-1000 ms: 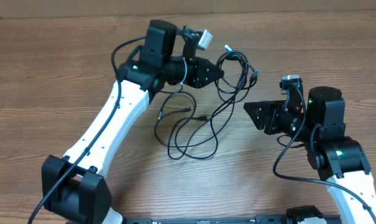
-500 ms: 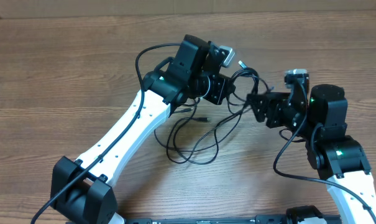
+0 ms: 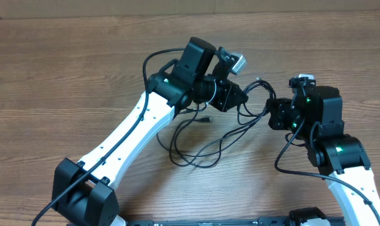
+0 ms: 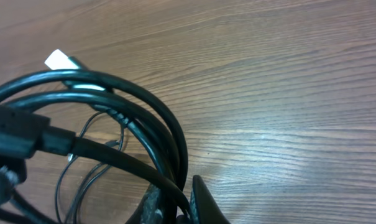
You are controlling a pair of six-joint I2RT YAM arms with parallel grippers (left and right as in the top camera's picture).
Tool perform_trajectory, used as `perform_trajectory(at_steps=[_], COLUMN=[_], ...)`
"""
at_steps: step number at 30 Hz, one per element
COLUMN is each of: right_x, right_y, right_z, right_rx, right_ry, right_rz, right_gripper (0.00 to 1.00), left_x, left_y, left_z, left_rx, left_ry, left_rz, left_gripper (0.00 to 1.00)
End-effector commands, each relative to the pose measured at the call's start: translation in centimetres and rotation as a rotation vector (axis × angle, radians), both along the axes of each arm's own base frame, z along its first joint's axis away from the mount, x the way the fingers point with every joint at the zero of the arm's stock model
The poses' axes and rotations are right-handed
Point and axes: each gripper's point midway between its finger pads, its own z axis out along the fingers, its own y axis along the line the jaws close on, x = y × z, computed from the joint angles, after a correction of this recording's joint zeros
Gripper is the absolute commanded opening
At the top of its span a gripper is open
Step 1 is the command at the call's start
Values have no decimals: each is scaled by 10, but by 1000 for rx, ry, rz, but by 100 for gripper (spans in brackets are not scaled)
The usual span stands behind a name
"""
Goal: Untangle cables
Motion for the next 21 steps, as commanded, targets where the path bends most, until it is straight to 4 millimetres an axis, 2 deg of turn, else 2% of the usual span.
perform_trajectory(at_steps=[1, 6, 8, 10, 13, 15, 17, 18, 19, 20, 21], right_x=[-7, -39, -51, -56, -55, -52, -45, -39, -36, -31, -29], right_y=[14, 44, 54, 58, 59, 55, 42, 30, 20, 2, -9], right_z=[3, -4, -5, -3, -2, -3, -10, -15, -18, -23, -26], right_rx=[-28, 2, 20, 36, 38, 40, 16, -1, -12, -28, -35], right_ry=[-26, 7, 5, 1, -4, 9, 53, 90, 114, 149, 167], right_rz=[162, 436, 538, 575, 575, 534, 422, 310, 225, 76, -15], right_gripper=[4, 4, 4, 4, 4, 4, 4, 4, 11, 62, 79], left_x=[12, 44, 62, 71, 85, 87, 85, 83, 81, 75, 68], left_y=[5, 24, 34, 36, 49, 56, 63, 66, 66, 59, 50], left_z=[1, -12, -9, -6, -8, -13, -18, -22, -22, -19, -14], left_rx=[24, 156, 175, 177, 238, 267, 290, 298, 288, 247, 209], left_ry=[-46, -139, -186, -221, -267, -260, -238, -215, -202, -190, -211], left_rz=[37, 201, 275, 308, 390, 408, 411, 406, 393, 338, 257], left_gripper=[4, 4, 4, 5, 5, 4, 4, 4, 4, 4, 4])
